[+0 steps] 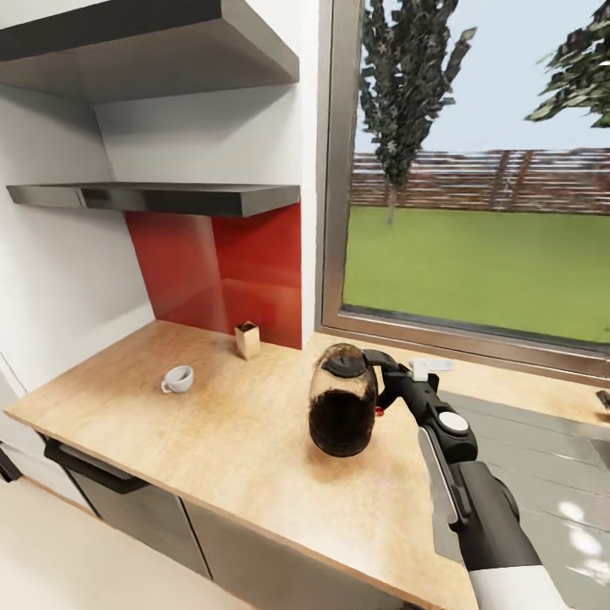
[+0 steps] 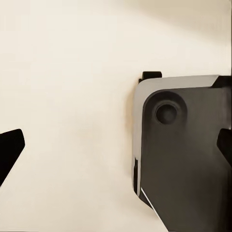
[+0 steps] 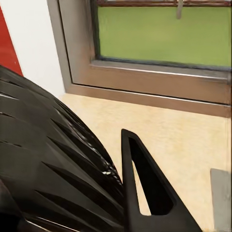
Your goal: Set up a coffee station on the kitchen countertop: keep the coffee maker on the countertop, move the bottle of coffee from the kitchen shelf to the counter next to the coffee maker, place a paper coffee filter on top of the coffee maker, put the saucer next to the coffee maker with the coffee cup on the saucer, and place the electric kettle next to the coffee maker.
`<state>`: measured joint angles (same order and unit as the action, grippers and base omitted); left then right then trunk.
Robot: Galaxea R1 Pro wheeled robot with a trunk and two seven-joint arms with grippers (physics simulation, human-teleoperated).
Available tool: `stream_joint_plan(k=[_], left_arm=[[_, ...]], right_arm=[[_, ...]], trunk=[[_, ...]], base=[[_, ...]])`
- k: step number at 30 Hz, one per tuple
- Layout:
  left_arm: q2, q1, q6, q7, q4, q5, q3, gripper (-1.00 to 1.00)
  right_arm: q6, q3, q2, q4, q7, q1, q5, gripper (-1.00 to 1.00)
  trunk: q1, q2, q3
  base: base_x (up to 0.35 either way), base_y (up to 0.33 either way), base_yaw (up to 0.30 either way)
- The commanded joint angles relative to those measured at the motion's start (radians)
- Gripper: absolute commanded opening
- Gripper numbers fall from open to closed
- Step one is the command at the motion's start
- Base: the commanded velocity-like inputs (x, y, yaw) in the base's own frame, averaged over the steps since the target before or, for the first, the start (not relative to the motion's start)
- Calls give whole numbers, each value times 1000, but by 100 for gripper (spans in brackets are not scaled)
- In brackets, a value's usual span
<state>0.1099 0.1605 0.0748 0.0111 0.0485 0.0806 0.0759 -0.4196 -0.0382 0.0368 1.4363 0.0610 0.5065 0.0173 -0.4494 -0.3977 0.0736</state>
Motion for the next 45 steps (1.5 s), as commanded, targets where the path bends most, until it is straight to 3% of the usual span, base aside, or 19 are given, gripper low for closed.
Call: stream_joint_plan(k=[1,12,23,32,45], left_arm=[[-2,1,14,1,-3,8,8,100],[-24,1,37,11,-7,6,11,100],[-26,1,37,10,-2,6,12,100],[-26,1,37,9,1,4,15,100],[-26,1,38,10,-1,6,14,100]], right_arm=[[-5,-2,0,1,6,1,2,-100],[-5,-5,2,-8,6,1,4,-100],[-5,-5,2,-6,6,1,5,-100],[-4,-4,2,-4,6,1,7,-100],[-5,-2,2,2,7,1,19,-100]], trunk=[[-1,-2,2],[-1,-2,2],[-1,-2,3],[-1,-2,8],[-1,-2,17]], base=[[0,0,-296],[0,0,-297],[-171,10,-297],[-184,201,-289],[-11,12,-283]])
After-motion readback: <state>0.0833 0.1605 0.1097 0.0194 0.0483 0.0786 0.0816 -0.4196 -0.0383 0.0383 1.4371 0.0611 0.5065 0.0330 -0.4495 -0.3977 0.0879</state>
